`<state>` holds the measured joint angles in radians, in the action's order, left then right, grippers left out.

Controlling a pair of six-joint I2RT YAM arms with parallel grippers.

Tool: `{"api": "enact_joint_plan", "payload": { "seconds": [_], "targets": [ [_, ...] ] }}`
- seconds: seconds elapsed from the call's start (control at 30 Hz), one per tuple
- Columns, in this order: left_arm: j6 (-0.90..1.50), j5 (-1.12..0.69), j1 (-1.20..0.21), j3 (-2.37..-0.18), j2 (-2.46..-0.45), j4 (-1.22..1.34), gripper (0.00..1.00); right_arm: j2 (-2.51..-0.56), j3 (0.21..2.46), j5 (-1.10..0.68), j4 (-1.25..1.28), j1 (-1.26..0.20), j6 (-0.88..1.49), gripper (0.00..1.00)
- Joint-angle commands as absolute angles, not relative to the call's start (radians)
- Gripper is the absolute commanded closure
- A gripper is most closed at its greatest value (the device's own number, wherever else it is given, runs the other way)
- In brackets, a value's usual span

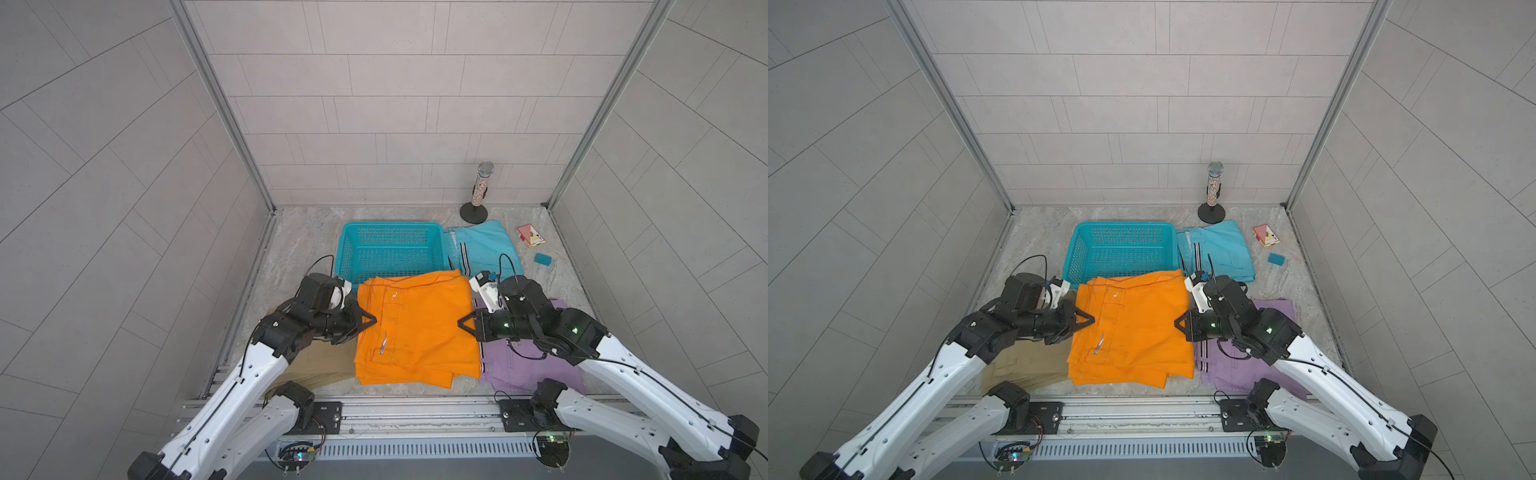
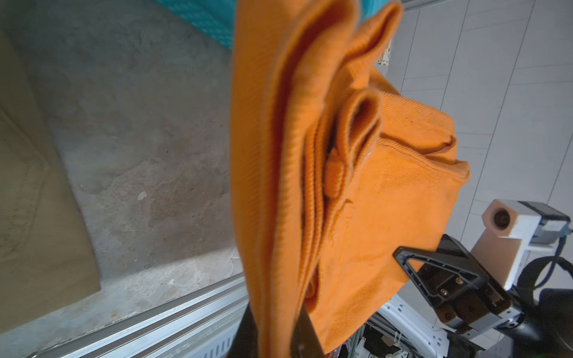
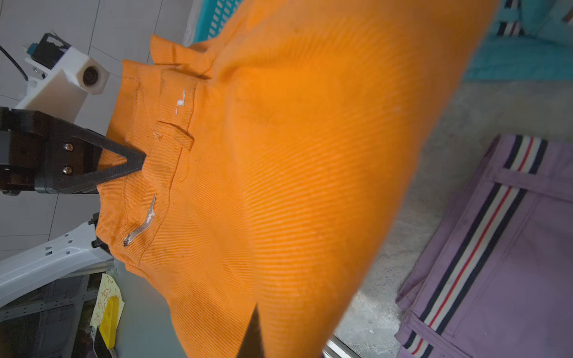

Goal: Put the folded long pants in the basket
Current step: Pick up the long pant at the center of the board, then place the long pant in the basket.

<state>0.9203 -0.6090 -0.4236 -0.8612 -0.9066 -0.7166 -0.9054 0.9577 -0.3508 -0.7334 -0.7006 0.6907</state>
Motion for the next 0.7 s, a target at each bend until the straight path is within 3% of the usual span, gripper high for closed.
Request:
{"api": "enact_joint_plan", "payload": {
  "seconds": [0.0, 0.2, 0.4, 0.67],
  "targets": [
    [0.804, -0.597, -0.382, -1.019, -1.056, -0.721, 1.0, -1.033, 1.095, -0.292, -0.7, -0.692, 0.614, 1.0],
    [0.705, -0.558, -0.28, -1.256, -1.293, -0.729, 1.0, -1.272, 1.323, -0.254, -0.642, -0.634, 0.526, 1.0],
    [0.667, -0.594, -0.18, -1.447, -1.493, -0.745, 1.0, -1.497, 1.489, -0.328, -0.584, -0.537, 0.51, 1.0],
    [0.629, -0.617, -0.13, -1.609, -1.708, -0.76, 1.0, -1.752, 1.678, -0.355, -0.578, -0.487, 0.5, 1.0]
  ]
}}
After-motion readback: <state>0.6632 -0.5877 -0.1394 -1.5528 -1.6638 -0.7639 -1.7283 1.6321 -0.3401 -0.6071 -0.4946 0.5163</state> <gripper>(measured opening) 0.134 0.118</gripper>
